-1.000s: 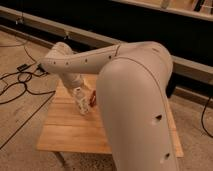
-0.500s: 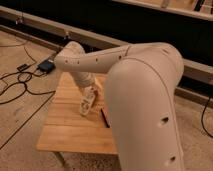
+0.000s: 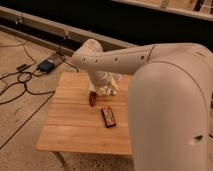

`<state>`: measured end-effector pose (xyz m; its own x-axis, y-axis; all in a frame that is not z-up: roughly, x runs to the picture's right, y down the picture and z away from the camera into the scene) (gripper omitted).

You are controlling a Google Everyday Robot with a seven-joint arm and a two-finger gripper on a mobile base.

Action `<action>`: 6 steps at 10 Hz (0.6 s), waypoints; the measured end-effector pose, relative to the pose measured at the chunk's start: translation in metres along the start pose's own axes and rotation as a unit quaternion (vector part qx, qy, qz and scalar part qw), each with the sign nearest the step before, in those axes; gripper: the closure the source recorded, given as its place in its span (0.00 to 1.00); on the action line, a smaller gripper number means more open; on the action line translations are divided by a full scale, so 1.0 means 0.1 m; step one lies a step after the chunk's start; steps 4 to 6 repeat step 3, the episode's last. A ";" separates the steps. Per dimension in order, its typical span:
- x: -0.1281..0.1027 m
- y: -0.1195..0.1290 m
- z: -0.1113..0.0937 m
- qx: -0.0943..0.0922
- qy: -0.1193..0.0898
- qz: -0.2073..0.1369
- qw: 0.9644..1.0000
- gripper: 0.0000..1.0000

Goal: Knock the bottle over

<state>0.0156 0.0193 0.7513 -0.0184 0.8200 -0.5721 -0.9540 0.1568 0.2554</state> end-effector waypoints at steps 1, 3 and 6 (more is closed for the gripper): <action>0.00 0.02 -0.01 -0.001 -0.001 -0.002 1.000 0.35; 0.00 0.02 0.00 0.000 0.000 -0.001 1.000 0.35; 0.00 0.02 0.00 0.000 0.000 -0.001 1.000 0.35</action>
